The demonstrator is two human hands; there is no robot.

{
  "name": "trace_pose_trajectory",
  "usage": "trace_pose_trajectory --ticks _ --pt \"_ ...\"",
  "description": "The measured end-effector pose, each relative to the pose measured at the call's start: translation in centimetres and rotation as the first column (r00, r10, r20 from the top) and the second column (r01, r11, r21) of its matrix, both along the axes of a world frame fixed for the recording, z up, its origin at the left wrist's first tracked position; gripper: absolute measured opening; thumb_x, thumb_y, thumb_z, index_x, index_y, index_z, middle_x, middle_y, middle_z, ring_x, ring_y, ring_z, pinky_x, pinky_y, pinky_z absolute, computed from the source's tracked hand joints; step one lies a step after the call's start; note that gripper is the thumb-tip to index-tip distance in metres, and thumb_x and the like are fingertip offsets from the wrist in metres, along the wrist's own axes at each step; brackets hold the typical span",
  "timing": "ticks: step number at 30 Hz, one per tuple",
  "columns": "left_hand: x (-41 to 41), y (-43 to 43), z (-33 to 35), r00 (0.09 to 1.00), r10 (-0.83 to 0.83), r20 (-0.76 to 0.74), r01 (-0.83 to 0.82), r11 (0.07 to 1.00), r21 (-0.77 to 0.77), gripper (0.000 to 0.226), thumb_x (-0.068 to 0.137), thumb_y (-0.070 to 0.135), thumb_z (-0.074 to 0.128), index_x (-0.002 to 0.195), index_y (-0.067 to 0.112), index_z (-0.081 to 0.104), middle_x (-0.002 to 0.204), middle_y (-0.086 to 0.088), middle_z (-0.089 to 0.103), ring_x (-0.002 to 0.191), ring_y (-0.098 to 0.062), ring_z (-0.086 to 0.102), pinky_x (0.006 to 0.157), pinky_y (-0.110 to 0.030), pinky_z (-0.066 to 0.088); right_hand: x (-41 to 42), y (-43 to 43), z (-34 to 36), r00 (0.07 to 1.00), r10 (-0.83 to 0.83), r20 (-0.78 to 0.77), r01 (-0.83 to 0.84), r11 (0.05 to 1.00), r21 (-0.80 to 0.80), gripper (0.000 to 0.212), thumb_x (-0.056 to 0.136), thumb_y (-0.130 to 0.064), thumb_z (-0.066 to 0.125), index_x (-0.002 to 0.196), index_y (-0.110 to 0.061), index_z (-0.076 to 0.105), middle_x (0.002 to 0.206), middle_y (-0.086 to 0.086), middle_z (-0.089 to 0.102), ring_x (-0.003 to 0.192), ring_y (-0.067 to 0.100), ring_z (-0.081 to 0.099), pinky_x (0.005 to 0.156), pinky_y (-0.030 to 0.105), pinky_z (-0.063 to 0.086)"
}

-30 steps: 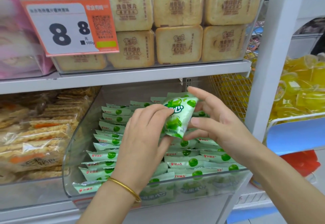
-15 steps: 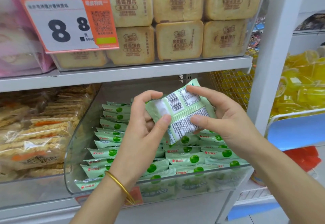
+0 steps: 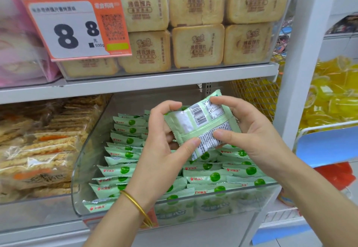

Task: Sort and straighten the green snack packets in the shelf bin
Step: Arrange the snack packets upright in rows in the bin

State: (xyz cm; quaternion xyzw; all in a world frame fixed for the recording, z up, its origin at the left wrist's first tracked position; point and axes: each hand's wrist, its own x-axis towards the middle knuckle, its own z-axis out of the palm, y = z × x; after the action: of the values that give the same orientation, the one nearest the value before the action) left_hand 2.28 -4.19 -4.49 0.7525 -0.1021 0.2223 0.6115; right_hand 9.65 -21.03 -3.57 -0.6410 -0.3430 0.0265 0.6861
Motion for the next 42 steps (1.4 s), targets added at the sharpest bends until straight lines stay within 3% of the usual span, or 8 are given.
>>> trace_pose_trajectory --ticks 9,11,17,21,23,26,34,42 --pt "1.6 0.0 -0.1 0.954 0.074 -0.292 -0.185 0.908 -0.376 0.025 0.090 0.012 0.058 0.110 0.026 0.051 0.115 -0.007 0.060 0.089 -0.017 0.063 0.069 -0.031 0.054 1.3 -1.8 0.6 0.987 0.071 -0.141 -0.078 0.996 -0.045 0.048 0.083 0.000 0.038 0.111 -0.025 0.068 0.112 -0.003 0.069 0.100 0.015 0.066 0.073 0.022 0.055" --pt "2.2 -0.3 0.1 0.942 0.016 -0.336 -0.181 0.865 -0.467 0.014 0.093 0.011 0.054 0.106 0.013 0.058 0.111 -0.012 0.061 0.086 -0.018 0.061 0.059 -0.024 0.054 1.1 -1.8 0.6 0.993 -0.039 0.110 0.056 0.987 -0.153 0.054 0.083 0.015 0.049 0.111 -0.028 0.067 0.111 -0.002 0.062 0.101 0.009 0.063 0.077 0.019 0.052" --pt "4.0 -1.5 0.8 0.939 -0.037 -0.341 -0.151 0.848 -0.507 0.022 0.098 0.018 0.044 0.109 0.005 0.058 0.098 -0.012 0.064 0.073 -0.019 0.065 0.059 -0.025 0.056 2.9 -1.6 0.5 0.630 -0.299 0.716 0.591 0.783 -0.193 0.019 0.072 -0.023 0.069 0.090 -0.016 0.068 0.116 -0.004 0.051 0.114 0.012 0.047 0.094 0.026 0.040" --pt "5.3 -1.1 0.5 0.940 0.266 -0.215 -0.265 0.964 0.032 0.021 0.101 0.026 0.035 0.104 0.020 0.055 0.100 0.003 0.060 0.085 -0.007 0.062 0.085 -0.031 0.047 3.2 -1.7 0.0 0.400 -0.347 0.848 0.764 0.638 -0.100 0.009 0.079 -0.018 0.066 0.081 -0.010 0.063 0.096 0.000 0.067 0.085 0.019 0.063 0.063 0.034 0.052" --pt "5.8 -0.8 -0.1 0.940 0.313 -0.133 -0.205 0.834 0.512 0.028 0.101 0.021 0.034 0.113 0.010 0.058 0.115 -0.007 0.059 0.104 -0.015 0.055 0.089 -0.028 0.036 3.4 -1.6 -0.2 0.344 -0.337 0.876 0.811 0.577 -0.097 0.005 0.081 -0.014 0.064 0.081 -0.010 0.063 0.089 0.001 0.067 0.075 0.023 0.064 0.054 0.033 0.052" --pt "6.8 -0.6 -1.4 0.927 0.287 -0.241 0.034 0.576 0.817 0.042 0.102 0.030 0.029 0.138 0.014 0.043 0.150 -0.006 0.035 0.139 -0.019 0.028 0.113 -0.034 0.022 3.7 -1.2 -0.2 0.335 -0.309 0.890 0.849 0.508 -0.143 0.005 0.081 -0.014 0.061 0.082 -0.009 0.063 0.078 0.004 0.065 0.068 0.027 0.062 0.050 0.033 0.049" --pt "7.0 -0.6 -2.1 0.912 0.319 -0.259 0.090 0.461 0.883 0.046 0.101 0.038 0.025 0.145 0.024 0.032 0.158 0.002 0.016 0.145 -0.014 0.009 0.118 -0.038 0.009 5.1 1.1 -0.4 0.374 -0.208 0.904 0.914 0.248 -0.321 0.036 0.049 0.003 0.083 0.075 -0.016 0.065 0.059 0.001 0.058 0.052 0.028 0.055 0.046 0.022 0.025" --pt "6.8 -0.6 -2.1 0.915 0.308 -0.261 0.076 0.503 0.861 0.043 0.100 0.036 0.030 0.139 0.022 0.041 0.155 0.002 0.024 0.144 -0.015 0.015 0.117 -0.039 0.015 5.0 2.3 -0.4 0.673 -0.074 0.736 0.736 0.175 -0.655 0.036 0.081 0.008 0.050 0.105 -0.018 0.059 0.074 0.001 0.047 0.084 0.028 0.059 0.060 0.030 0.039"
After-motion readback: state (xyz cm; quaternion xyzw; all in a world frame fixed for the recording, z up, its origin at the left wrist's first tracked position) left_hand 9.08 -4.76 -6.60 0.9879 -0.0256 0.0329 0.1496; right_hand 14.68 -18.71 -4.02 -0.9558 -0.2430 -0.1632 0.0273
